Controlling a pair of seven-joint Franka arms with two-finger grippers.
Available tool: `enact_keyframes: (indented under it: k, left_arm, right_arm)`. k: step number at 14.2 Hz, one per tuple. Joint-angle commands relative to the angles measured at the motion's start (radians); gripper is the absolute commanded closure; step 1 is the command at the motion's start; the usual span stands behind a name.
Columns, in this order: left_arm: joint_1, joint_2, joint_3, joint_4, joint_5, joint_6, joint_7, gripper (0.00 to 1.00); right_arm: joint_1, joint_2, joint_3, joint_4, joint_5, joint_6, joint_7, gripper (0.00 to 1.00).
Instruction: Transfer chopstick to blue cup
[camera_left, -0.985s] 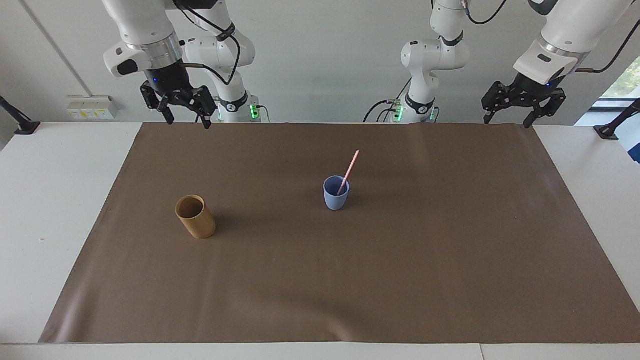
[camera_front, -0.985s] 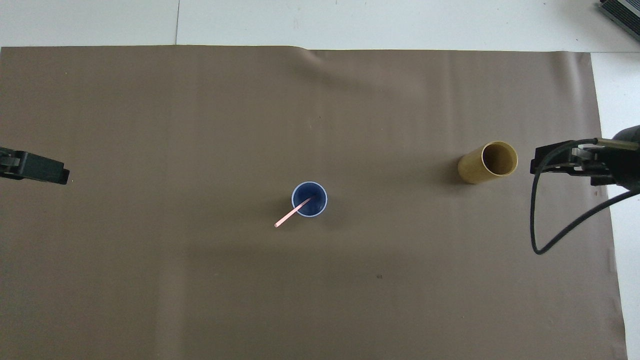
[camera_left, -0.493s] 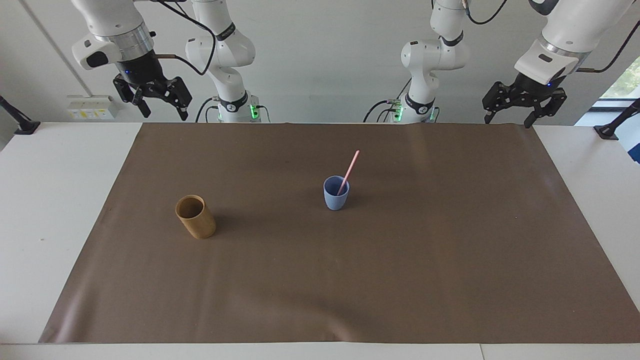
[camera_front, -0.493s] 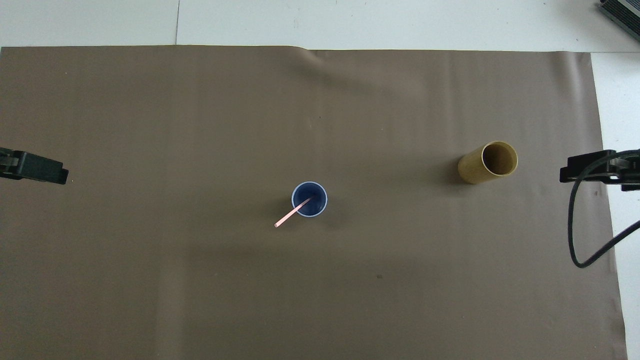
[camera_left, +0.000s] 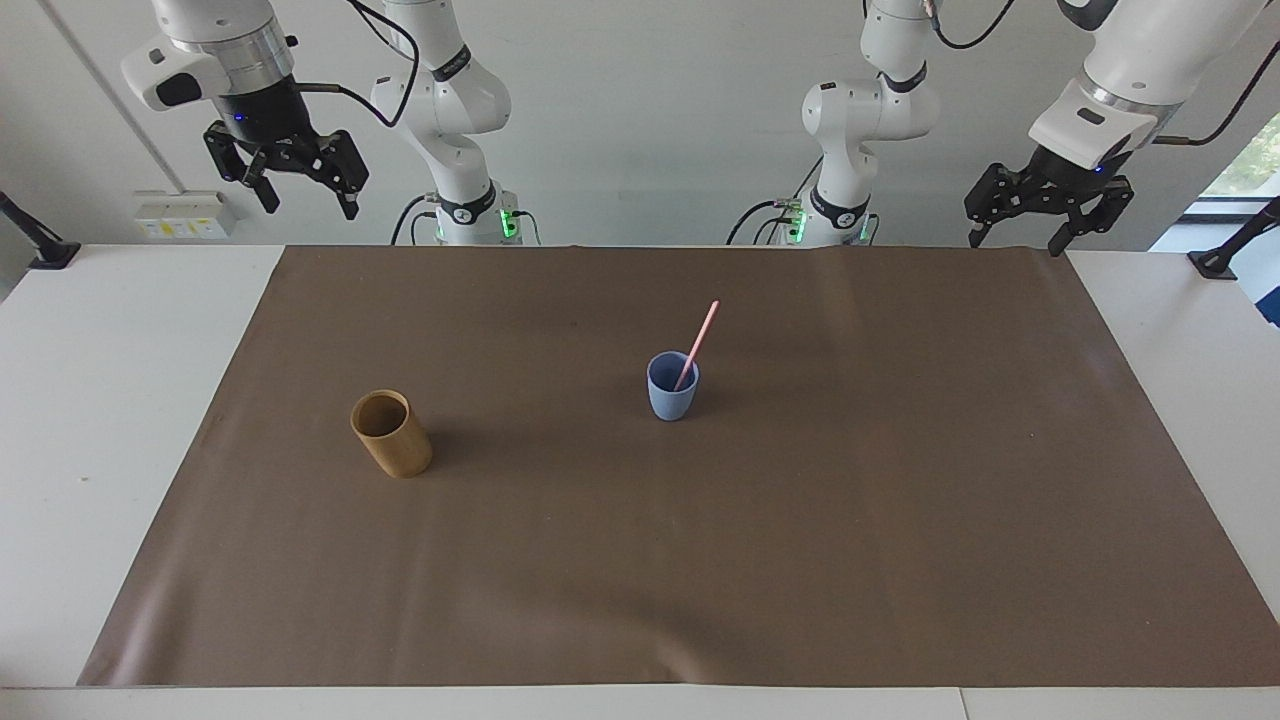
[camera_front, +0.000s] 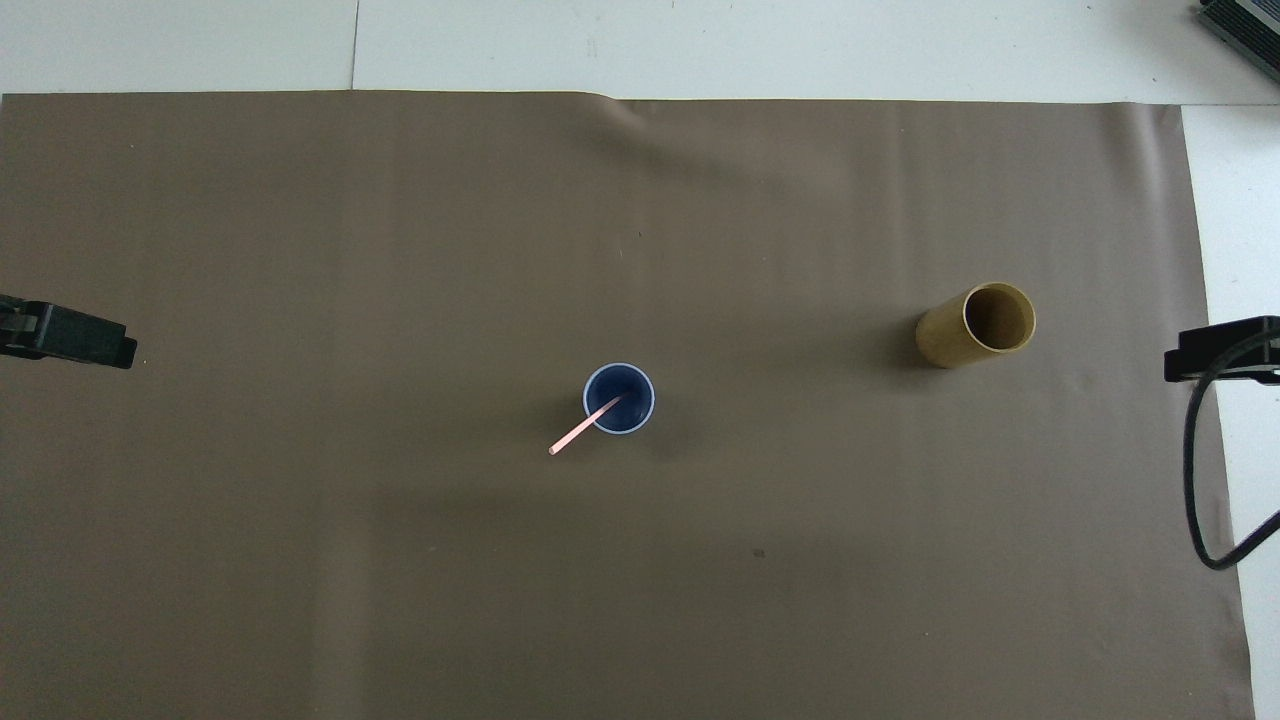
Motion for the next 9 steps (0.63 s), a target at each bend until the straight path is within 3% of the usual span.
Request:
enact_keyframes:
  k: [1,9]
  left_arm:
    - [0.01,-0.011,-0.007,-0.003,0.008,0.001,0.004,0.0]
    - [0.01,-0.011,-0.007,-0.003,0.008,0.001,0.004,0.0]
  right_arm:
    - [-0.008,-0.011,-0.004,-0.016,0.044,-0.003,-0.012,0.0]
    - [-0.008,-0.014,-0.007,-0.022,0.032,-0.008,-0.029,0.0]
